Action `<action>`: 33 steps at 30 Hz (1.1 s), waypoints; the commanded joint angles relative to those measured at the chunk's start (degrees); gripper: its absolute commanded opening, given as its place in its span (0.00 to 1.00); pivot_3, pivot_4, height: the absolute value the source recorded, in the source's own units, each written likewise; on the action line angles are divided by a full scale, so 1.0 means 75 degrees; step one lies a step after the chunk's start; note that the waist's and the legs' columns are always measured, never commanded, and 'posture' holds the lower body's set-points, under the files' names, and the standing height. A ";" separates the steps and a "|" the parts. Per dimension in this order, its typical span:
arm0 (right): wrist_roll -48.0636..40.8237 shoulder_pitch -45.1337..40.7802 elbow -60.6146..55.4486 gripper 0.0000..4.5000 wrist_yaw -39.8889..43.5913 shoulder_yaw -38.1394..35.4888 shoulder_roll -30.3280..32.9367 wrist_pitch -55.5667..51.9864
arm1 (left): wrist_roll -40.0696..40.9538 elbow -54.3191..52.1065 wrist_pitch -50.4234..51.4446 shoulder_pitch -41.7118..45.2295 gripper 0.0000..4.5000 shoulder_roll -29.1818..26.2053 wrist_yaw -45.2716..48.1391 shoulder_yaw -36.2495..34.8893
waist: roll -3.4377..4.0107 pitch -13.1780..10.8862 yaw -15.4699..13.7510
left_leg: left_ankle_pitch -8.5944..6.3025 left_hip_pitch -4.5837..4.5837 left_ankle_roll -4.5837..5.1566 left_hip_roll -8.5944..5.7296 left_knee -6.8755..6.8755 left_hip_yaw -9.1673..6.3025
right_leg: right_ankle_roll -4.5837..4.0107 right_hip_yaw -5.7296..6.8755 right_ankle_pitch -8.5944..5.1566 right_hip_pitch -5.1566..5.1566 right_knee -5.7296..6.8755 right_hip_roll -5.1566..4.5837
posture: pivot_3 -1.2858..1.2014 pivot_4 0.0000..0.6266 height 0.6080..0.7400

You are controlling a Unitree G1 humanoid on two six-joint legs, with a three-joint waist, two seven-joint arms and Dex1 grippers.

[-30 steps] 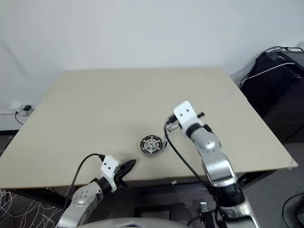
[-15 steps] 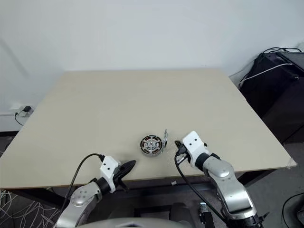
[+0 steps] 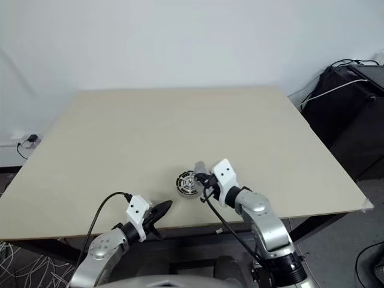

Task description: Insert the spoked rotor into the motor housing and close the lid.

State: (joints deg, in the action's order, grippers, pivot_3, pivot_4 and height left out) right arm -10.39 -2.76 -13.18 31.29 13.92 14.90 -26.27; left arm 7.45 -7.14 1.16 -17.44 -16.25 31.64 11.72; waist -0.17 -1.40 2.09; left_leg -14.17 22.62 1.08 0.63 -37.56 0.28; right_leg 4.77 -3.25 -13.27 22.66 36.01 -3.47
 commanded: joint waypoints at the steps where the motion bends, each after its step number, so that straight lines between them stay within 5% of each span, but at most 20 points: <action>1: 0.0140 -0.0240 0.0552 0.00 0.0046 0.0284 -0.0155 0.0194 | 0.0073 -0.0287 -0.0055 0.0097 0.00 -0.0009 -0.0007 -0.0062 | 0.0000 0.0000 -0.0007 | 0.0000 0.0001 0.0000 0.0000 0.0000 0.0000 | 0.0000 -0.0001 0.0000 0.0000 0.0000 -0.0002 | 0.52 0.00 1.00; 16: 0.0508 -0.0899 0.2384 0.00 0.0064 0.0721 -0.0895 0.0721 | 0.0013 0.0311 -0.0521 0.0162 0.00 0.0043 0.0048 -0.0038 | 0.0006 0.0004 0.0009 | 0.0001 0.0000 0.0000 -0.0008 0.0001 0.0000 | -0.0005 0.0000 0.0003 0.0001 0.0003 0.0006 | 0.52 0.00 1.00; 24: 0.0272 -0.0714 0.1559 0.00 0.0323 0.0621 -0.0827 0.0795 | 0.0002 0.0498 -0.0690 0.0194 0.00 0.0054 0.0064 -0.0042 | 0.0008 0.0004 0.0007 | 0.0001 0.0001 0.0001 -0.0010 0.0001 0.0000 | -0.0006 0.0000 0.0004 0.0002 0.0004 0.0006 | 0.52 0.00 1.00; 27: 0.0337 -0.0651 0.1401 0.13 0.0257 0.0533 -0.0805 0.1089 | 0.0006 0.0533 -0.0711 0.0207 0.00 0.0055 0.0075 -0.0033 | 0.0008 0.0004 0.0008 | 0.0001 0.0001 0.0000 -0.0010 0.0001 0.0000 | -0.0005 0.0000 0.0004 0.0004 0.0004 0.0006 | 0.52 0.00 1.00; 33: 0.0466 -0.0708 0.1635 0.57 0.0074 0.0480 -0.0822 0.1291 | 0.0000 0.0560 -0.0706 0.0249 0.00 0.0073 0.0101 -0.0007 | 0.0007 0.0005 0.0005 | 0.0001 0.0001 0.0000 -0.0010 0.0001 0.0001 | -0.0003 -0.0001 0.0002 0.0002 0.0004 0.0005 | 0.52 0.00 1.00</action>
State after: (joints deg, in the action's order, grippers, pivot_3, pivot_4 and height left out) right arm -6.87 -7.24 -0.35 32.11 18.52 8.90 -17.99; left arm 7.37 -2.43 -3.04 -16.69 -15.94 32.26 11.75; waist -0.12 -1.36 2.13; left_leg -14.17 22.63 1.09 0.55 -37.56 0.29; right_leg 4.75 -3.25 -13.25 22.68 36.04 -3.42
